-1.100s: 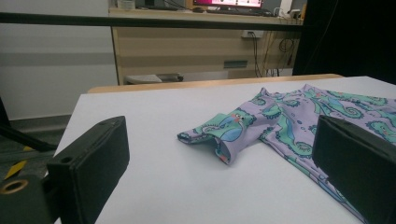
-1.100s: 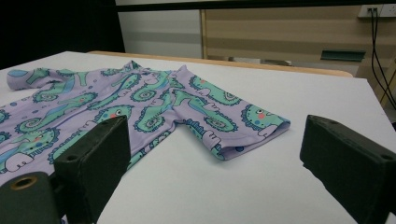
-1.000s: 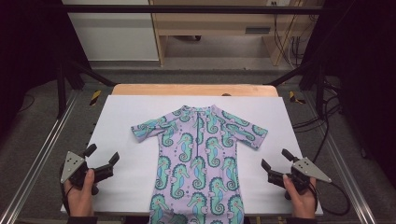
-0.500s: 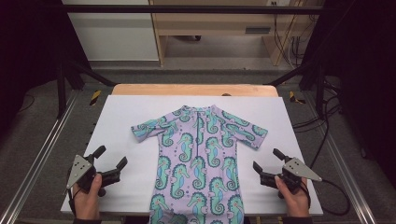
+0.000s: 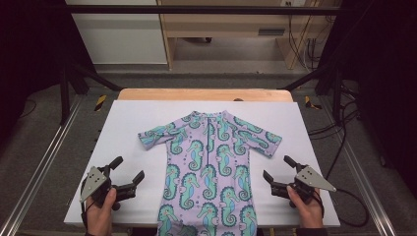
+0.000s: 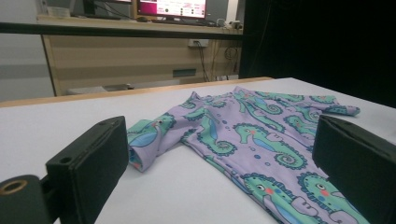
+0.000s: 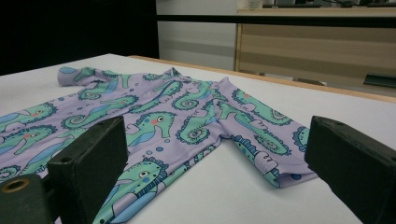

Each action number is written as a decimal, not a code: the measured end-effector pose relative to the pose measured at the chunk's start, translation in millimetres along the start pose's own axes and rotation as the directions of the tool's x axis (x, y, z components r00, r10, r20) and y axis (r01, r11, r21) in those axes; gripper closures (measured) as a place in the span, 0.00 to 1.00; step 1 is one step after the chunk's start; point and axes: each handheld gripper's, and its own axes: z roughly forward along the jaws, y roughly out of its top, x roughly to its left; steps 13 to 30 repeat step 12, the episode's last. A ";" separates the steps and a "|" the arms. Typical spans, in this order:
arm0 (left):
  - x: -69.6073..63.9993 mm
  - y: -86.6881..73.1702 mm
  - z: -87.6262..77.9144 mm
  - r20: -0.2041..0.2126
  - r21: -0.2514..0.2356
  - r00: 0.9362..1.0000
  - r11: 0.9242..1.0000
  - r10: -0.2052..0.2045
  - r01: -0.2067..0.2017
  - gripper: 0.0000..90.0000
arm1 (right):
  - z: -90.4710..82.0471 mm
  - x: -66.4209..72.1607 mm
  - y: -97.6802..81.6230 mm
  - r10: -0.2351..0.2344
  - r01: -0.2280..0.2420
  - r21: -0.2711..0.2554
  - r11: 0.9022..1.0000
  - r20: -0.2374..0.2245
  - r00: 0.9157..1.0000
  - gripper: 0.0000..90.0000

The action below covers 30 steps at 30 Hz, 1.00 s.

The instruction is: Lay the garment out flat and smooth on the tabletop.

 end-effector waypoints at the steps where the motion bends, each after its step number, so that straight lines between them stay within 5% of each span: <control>1: -1.5 -0.2 0.2 0.004 0.000 1.000 1.000 -0.001 0.001 0.05 | 0.2 0.6 -0.1 -0.005 0.005 -0.002 1.000 0.000 1.000 0.07; 30: -5.7 -4.1 3.4 0.017 0.028 1.000 1.000 0.012 -0.013 0.05 | -0.4 2.9 -3.0 -0.018 0.018 0.005 1.000 -0.010 1.000 0.07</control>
